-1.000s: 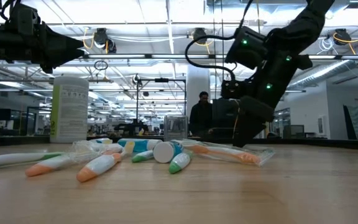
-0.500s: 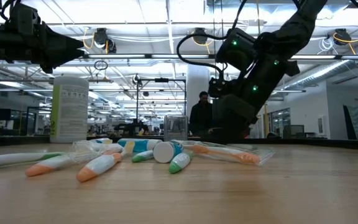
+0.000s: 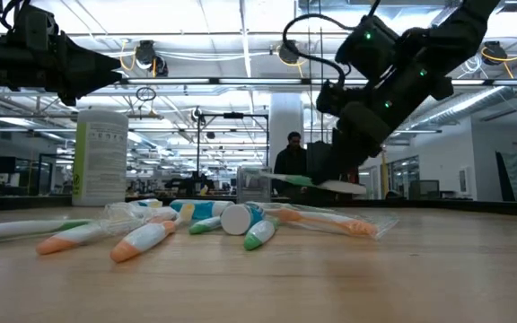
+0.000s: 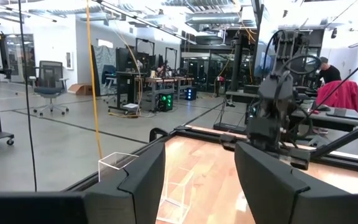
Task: Pick & Place toothbrushing station
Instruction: Put the green toothbrush into the transparent organizer
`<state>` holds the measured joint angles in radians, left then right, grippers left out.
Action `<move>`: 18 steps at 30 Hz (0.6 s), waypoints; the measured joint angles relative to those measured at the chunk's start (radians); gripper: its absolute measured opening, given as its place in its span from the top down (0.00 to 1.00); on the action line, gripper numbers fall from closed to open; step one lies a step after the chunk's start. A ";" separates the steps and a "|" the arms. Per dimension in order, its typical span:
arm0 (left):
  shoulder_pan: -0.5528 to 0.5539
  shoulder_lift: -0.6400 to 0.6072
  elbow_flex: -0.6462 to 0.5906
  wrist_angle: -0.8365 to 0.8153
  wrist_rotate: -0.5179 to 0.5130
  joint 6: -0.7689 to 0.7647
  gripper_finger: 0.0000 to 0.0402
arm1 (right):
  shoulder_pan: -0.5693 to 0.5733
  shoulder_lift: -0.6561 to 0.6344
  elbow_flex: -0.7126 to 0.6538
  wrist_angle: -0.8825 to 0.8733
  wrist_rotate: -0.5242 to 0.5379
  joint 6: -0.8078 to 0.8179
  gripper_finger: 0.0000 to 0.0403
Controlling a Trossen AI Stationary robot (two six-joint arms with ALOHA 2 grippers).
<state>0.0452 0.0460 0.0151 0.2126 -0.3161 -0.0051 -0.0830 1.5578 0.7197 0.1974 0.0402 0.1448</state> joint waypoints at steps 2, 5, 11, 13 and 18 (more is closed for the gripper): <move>0.000 0.000 0.000 0.001 0.000 0.000 0.50 | 0.000 -0.021 0.000 0.014 -0.002 -0.001 0.98; 0.000 0.000 0.000 0.000 0.000 0.000 0.50 | 0.000 -0.033 0.003 0.097 -0.034 -0.008 0.98; 0.000 0.000 0.000 0.000 0.000 0.000 0.50 | 0.001 -0.025 -0.011 0.361 -0.125 -0.015 0.98; 0.000 0.000 0.000 0.000 0.000 0.000 0.50 | 0.001 -0.022 -0.037 0.475 -0.126 -0.019 0.98; 0.000 0.000 0.000 0.001 0.000 0.000 0.50 | 0.001 -0.024 -0.119 0.770 -0.125 -0.034 0.98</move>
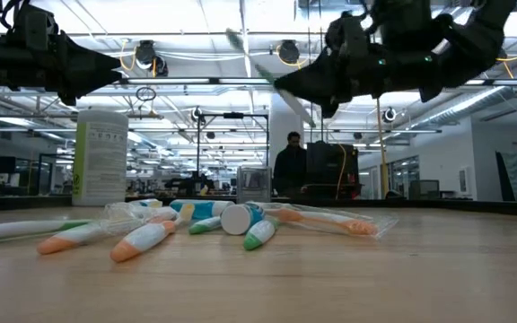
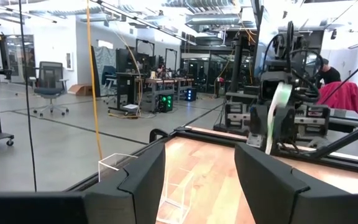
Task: Pick & Place toothbrushing station
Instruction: Put the green toothbrush into the transparent organizer
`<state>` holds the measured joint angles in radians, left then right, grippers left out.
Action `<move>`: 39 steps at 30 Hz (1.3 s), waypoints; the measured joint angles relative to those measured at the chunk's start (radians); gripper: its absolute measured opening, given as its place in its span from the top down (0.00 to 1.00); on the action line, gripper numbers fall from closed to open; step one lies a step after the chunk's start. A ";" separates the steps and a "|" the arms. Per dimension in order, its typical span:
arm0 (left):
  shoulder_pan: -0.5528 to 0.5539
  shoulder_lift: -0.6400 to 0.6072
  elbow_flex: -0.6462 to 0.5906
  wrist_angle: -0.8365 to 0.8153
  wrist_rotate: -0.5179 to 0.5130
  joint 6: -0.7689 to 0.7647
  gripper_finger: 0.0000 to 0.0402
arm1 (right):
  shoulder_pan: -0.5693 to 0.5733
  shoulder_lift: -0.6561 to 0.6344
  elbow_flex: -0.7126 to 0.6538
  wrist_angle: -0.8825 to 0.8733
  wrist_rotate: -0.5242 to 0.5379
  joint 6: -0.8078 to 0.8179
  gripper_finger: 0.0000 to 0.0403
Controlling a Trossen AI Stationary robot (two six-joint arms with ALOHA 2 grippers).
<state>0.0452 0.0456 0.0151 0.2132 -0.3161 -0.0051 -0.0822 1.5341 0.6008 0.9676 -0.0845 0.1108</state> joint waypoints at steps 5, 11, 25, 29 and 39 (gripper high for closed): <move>0.000 0.000 0.000 0.000 0.000 0.000 0.50 | 0.000 0.001 -0.086 0.187 -0.025 -0.021 0.98; 0.000 0.000 0.000 0.000 0.000 0.000 0.50 | 0.000 0.001 -0.126 0.256 -0.025 -0.061 0.98; 0.001 0.001 0.000 0.082 -0.012 -0.003 0.50 | 0.000 0.001 -0.126 0.255 -0.025 -0.098 0.98; 0.001 0.013 0.000 0.120 -0.001 0.046 0.50 | -0.008 0.001 -0.126 0.255 -0.024 -0.098 0.98; 0.001 0.262 0.001 0.386 0.266 -0.008 0.50 | -0.028 0.000 -0.126 0.255 0.007 -0.085 0.98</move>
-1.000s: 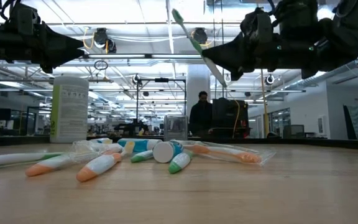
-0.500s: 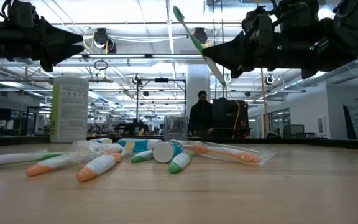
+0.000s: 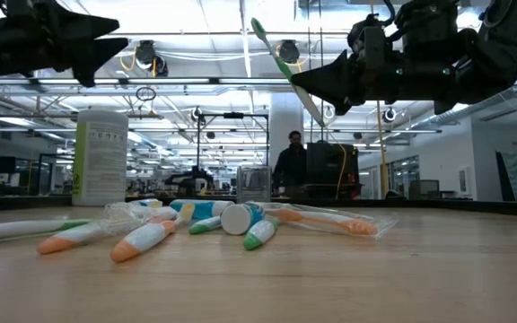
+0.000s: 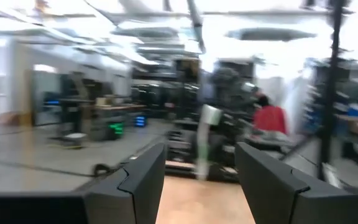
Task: Pick & Place toothbrushing station
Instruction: Put the green toothbrush into the transparent organizer
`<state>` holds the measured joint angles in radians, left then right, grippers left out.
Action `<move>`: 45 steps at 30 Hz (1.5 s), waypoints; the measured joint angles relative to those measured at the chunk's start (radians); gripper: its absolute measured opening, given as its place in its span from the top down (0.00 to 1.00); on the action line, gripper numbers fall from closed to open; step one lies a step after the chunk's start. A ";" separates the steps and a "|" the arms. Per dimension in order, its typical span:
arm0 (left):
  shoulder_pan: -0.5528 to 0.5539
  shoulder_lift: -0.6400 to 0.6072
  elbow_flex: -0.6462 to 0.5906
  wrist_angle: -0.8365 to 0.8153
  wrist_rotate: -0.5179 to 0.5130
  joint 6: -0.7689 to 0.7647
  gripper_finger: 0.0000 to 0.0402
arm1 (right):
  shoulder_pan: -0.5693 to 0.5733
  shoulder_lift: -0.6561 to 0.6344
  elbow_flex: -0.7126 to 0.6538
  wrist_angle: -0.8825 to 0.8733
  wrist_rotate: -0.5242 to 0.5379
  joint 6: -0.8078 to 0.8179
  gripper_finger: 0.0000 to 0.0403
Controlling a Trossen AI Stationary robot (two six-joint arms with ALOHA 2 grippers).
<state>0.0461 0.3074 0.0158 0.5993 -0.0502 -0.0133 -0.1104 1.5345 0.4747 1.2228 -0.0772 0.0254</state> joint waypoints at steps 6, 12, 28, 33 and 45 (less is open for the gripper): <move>-0.001 0.254 0.000 0.212 0.007 -0.096 0.50 | 0.000 0.000 0.001 0.000 -0.001 -0.003 0.98; -0.001 0.528 0.068 0.294 -0.118 -0.141 0.50 | 0.001 0.000 0.022 0.000 -0.001 -0.012 0.98; 0.065 1.130 0.515 0.454 0.033 0.125 0.50 | 0.000 0.000 0.027 0.000 0.055 -0.068 0.98; 0.109 1.244 0.565 0.554 0.119 0.074 0.50 | 0.000 0.000 0.027 0.000 0.055 -0.066 0.98; 0.089 1.385 0.720 0.582 0.285 0.042 0.50 | 0.000 0.000 0.027 0.000 0.054 -0.082 0.98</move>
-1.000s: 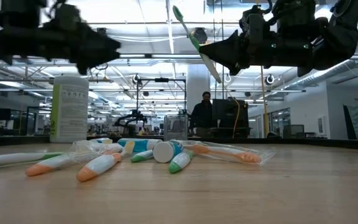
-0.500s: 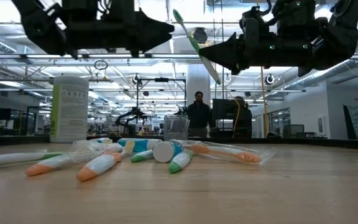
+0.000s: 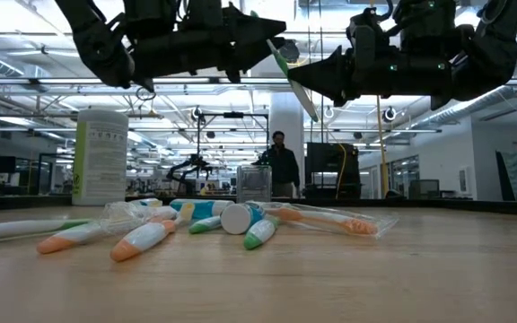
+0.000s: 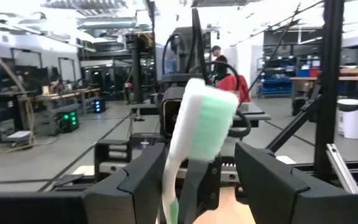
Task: Pick & Place toothbrushing station
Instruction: Put the green toothbrush into the transparent organizer
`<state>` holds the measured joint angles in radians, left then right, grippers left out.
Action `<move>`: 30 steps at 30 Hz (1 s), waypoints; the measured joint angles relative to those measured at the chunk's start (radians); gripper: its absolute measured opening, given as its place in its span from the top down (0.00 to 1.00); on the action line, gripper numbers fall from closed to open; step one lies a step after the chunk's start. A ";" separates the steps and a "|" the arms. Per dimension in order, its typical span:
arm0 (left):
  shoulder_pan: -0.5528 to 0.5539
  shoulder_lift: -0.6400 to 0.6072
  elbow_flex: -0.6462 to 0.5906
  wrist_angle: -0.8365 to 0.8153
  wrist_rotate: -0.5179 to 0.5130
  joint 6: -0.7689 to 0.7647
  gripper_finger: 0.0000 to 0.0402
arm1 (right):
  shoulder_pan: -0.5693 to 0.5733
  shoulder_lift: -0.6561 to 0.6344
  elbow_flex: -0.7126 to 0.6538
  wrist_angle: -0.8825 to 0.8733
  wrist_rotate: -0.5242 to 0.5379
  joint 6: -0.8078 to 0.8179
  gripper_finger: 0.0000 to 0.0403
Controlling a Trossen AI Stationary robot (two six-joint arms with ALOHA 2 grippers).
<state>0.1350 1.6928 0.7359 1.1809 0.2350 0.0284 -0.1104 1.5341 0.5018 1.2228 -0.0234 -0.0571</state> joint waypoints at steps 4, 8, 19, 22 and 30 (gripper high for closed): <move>0.001 0.001 0.005 0.000 0.001 0.001 0.50 | 0.000 0.000 0.000 0.000 0.001 0.000 0.98; 0.002 0.001 0.005 0.000 0.001 0.013 0.50 | 0.000 0.000 0.000 0.000 0.001 0.000 0.98; 0.002 0.001 0.005 -0.001 -0.003 0.018 0.69 | 0.000 0.000 0.000 -0.001 -0.004 0.000 0.98; 0.003 0.001 0.005 -0.001 -0.003 0.018 0.81 | 0.000 0.000 0.000 -0.001 -0.006 -0.001 0.98; 0.021 0.001 0.005 -0.002 -0.008 0.010 0.96 | 0.001 0.000 0.000 -0.001 -0.004 0.010 0.98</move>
<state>0.1562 1.6943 0.7406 1.1790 0.2273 0.0387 -0.1097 1.5341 0.5018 1.2217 -0.0270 -0.0474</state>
